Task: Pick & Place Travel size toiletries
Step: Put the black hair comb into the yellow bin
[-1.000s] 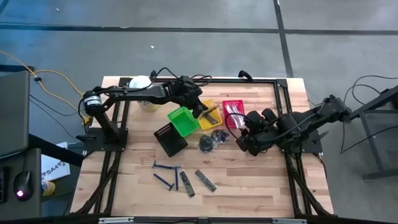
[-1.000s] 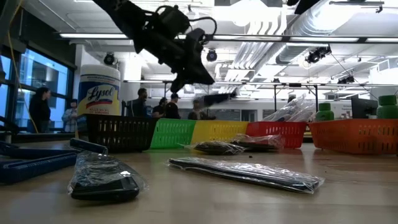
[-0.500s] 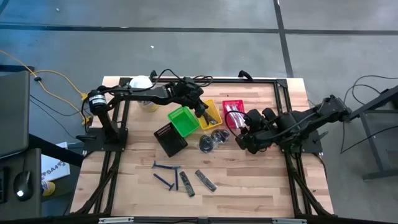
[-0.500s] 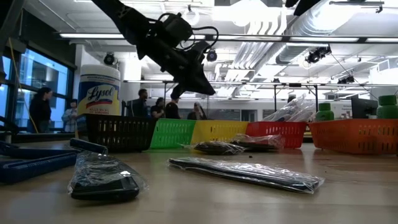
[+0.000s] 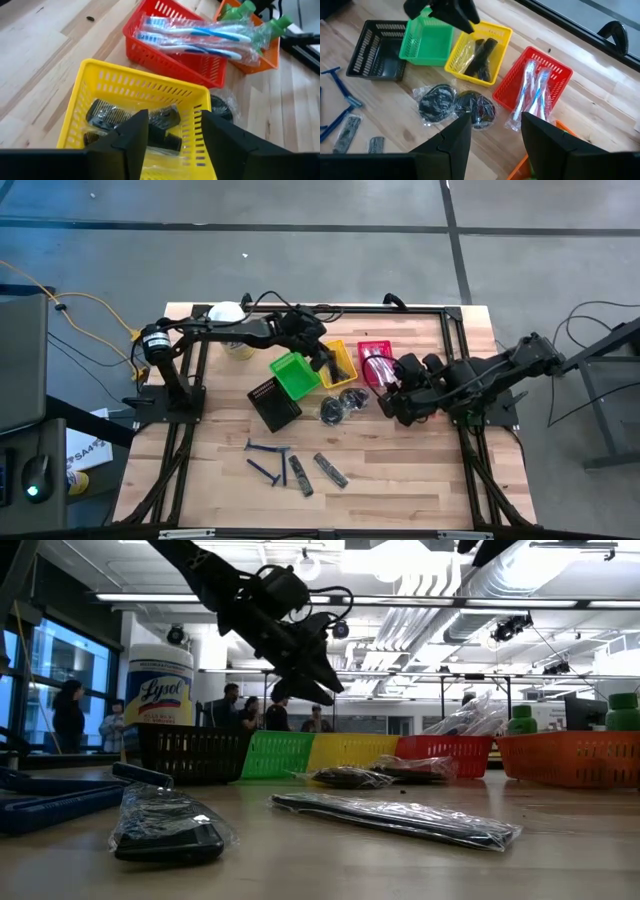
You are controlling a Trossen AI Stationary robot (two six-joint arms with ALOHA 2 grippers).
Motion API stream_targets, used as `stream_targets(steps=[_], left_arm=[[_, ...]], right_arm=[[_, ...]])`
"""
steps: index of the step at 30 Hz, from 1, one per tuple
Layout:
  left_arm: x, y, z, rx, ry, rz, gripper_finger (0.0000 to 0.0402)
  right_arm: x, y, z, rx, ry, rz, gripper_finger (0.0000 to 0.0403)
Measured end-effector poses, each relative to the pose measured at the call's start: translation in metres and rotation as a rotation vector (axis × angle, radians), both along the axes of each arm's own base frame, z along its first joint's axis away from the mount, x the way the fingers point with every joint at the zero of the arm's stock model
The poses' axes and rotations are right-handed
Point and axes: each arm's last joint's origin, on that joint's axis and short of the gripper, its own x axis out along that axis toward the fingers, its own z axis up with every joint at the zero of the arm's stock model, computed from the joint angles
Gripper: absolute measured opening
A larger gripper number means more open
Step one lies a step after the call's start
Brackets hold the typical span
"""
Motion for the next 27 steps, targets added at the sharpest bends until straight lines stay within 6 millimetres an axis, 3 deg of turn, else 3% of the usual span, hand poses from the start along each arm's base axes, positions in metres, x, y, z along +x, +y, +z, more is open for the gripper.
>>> stream_targets(steps=[7,13,20,27], left_arm=[[-0.021,0.0,0.003,-0.056,0.128,-0.073,0.0184],[-0.042,-0.02,0.009,-0.034,0.301,-0.16,0.0184],[-0.046,-0.078,0.027,0.0,0.345,-0.31,0.0184],[-0.038,-0.147,0.025,-0.097,0.384,-0.254,0.0184]], right_arm=[[0.003,-0.01,0.0,0.013,0.009,-0.031,0.0164],[0.005,-0.017,0.0,-0.006,0.044,-0.006,0.0164],[0.006,-0.017,-0.001,-0.07,0.125,0.125,0.0164],[0.006,-0.02,-0.001,-0.086,0.156,0.158,0.0164]])
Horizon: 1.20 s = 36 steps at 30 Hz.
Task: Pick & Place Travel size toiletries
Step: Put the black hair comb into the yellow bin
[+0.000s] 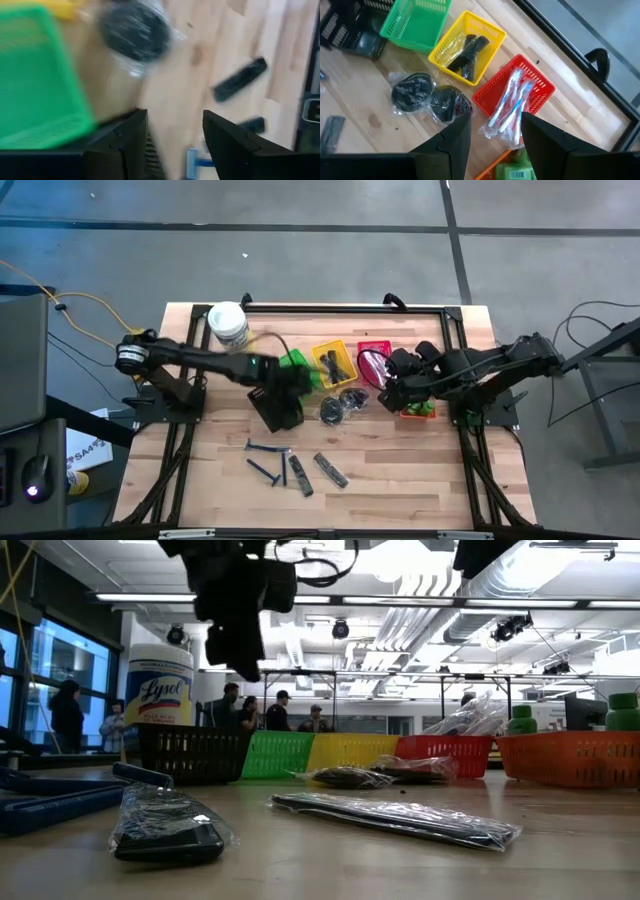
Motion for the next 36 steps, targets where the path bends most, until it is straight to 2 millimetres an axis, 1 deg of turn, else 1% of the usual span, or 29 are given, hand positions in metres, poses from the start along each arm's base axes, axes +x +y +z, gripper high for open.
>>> stream_targets(steps=[2,4,8,10,12,13,15,17,19,22,25,27,29,31,34,36], left_arm=[[-0.001,-0.022,-0.003,0.001,0.016,-0.048,0.0184],[-0.003,-0.046,-0.004,0.039,-0.001,-0.17,0.0184],[-0.009,-0.09,-0.01,0.191,-0.055,-0.416,0.0184],[-0.007,-0.109,-0.012,0.264,-0.122,-0.498,0.0184],[-0.012,-0.121,-0.017,0.344,-0.117,-0.549,0.0184],[-0.01,-0.126,-0.02,0.363,-0.128,-0.56,0.0184],[-0.006,-0.129,-0.025,0.393,-0.137,-0.577,0.0184],[-0.008,-0.127,-0.034,0.41,-0.077,-0.622,0.0185],[-0.003,-0.129,-0.04,0.393,-0.088,-0.677,0.0185],[-0.003,-0.131,-0.05,0.416,-0.061,-0.777,0.0185],[-0.003,-0.132,-0.054,0.422,-0.061,-0.856,0.0185],[0.002,-0.135,-0.057,0.416,-0.089,-0.885,0.0185],[-0.002,-0.133,-0.062,0.434,-0.048,-0.921,0.0185],[0.003,-0.135,-0.065,0.447,-0.078,-0.938,0.0185],[0.002,-0.134,-0.068,0.472,-0.064,-0.967,0.0185],[0.006,-0.136,-0.072,0.475,-0.08,-0.988,0.0185]], right_arm=[[0.0,0.0,0.0,-0.013,0.016,0.028,0.0164],[0.0,0.0,0.0,-0.034,0.043,0.073,0.0164],[0.002,0.001,0.001,-0.078,0.078,0.167,0.0164],[0.003,0.001,0.001,-0.099,0.09,0.213,0.0164],[0.005,0.002,0.002,-0.098,0.084,0.236,0.0164],[0.005,0.002,0.002,-0.095,0.078,0.236,0.0164],[0.007,0.003,0.002,-0.081,0.059,0.23,0.0164],[0.007,0.004,0.002,-0.068,0.041,0.221,0.0164],[0.008,0.006,0.003,-0.047,0.022,0.212,0.0164],[0.009,0.007,0.003,-0.016,0.002,0.201,0.0164],[0.01,0.008,0.003,0.011,-0.016,0.203,0.0164],[0.01,0.008,0.003,0.03,-0.025,0.191,0.0164],[0.011,0.008,0.004,0.041,-0.041,0.176,0.0164],[0.011,0.008,0.004,0.053,-0.054,0.16,0.0164],[0.012,0.009,0.004,0.065,-0.072,0.146,0.0164],[0.012,0.01,0.004,0.068,-0.076,0.145,0.0164]])
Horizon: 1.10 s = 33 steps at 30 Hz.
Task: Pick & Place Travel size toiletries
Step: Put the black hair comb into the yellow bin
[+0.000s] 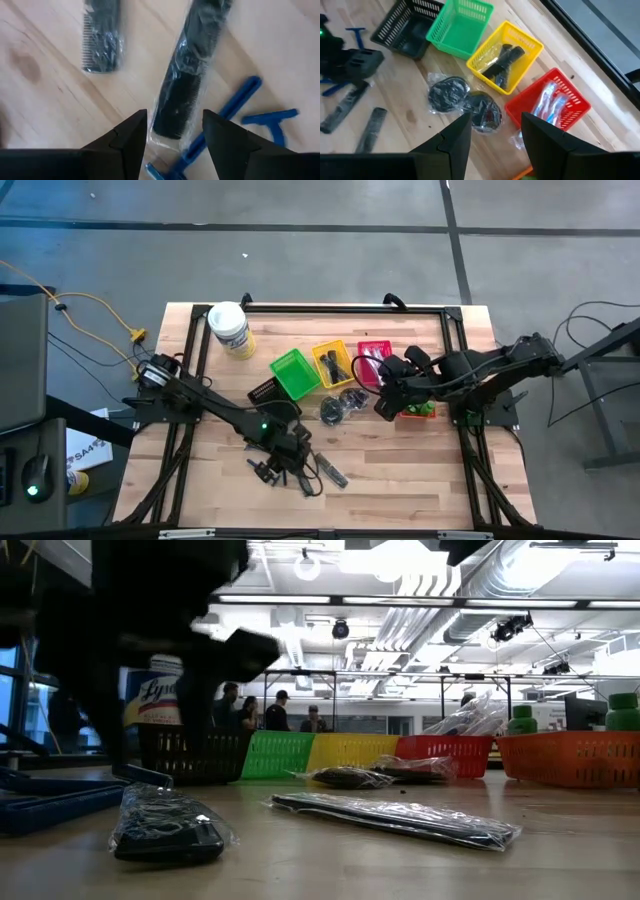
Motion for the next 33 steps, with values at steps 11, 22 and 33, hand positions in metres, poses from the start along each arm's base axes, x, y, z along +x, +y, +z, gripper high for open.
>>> stream_targets(steps=[11,22,33], left_arm=[[-0.001,0.001,-0.011,0.065,0.031,-0.072,0.0185],[0.001,0.0,-0.022,0.105,0.045,-0.139,0.0184],[0.003,-0.001,-0.03,0.128,0.055,-0.123,0.0108]], right_arm=[[0.002,0.003,0.001,0.038,-0.037,-0.006,0.0164],[0.003,0.003,0.002,0.05,-0.049,-0.012,0.0164],[0.004,0.003,0.002,0.054,-0.06,-0.011,0.0164]])
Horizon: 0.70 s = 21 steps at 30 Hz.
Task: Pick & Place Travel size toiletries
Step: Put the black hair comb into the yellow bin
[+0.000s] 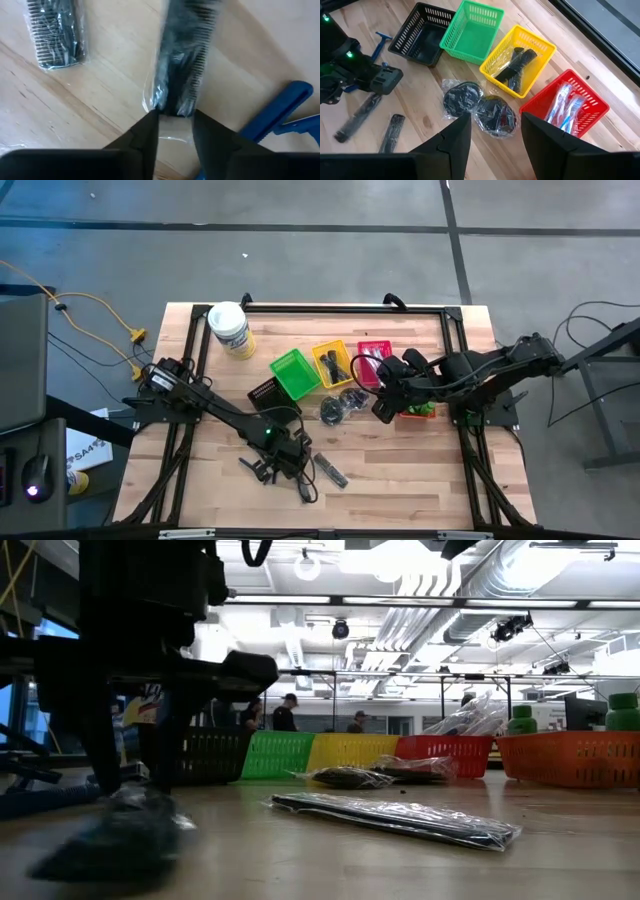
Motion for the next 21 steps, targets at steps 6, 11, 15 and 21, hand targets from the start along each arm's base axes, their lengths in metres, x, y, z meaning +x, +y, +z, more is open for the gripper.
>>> stream_targets(steps=[6,11,15,21], left_arm=[[0.0002,-0.0001,-0.0007,-0.009,0.003,0.026,0.0023],[0.0003,0.0,-0.001,-0.012,0.005,0.048,0.0007],[0.0001,0.0001,-0.0013,-0.013,0.008,0.06,0.0002],[-0.0028,0.0044,0.0061,0.023,-0.008,0.122,0.0001]], right_arm=[[0.0001,0.0,0.0001,0.001,-0.002,0.0,0.0164],[0.0002,0.0001,0.0001,0.001,-0.002,0.0,0.0164],[0.0002,0.0001,0.0001,0.001,-0.002,0.0,0.0164],[0.0002,0.0002,0.0,0.004,-0.001,0.002,0.0164]])
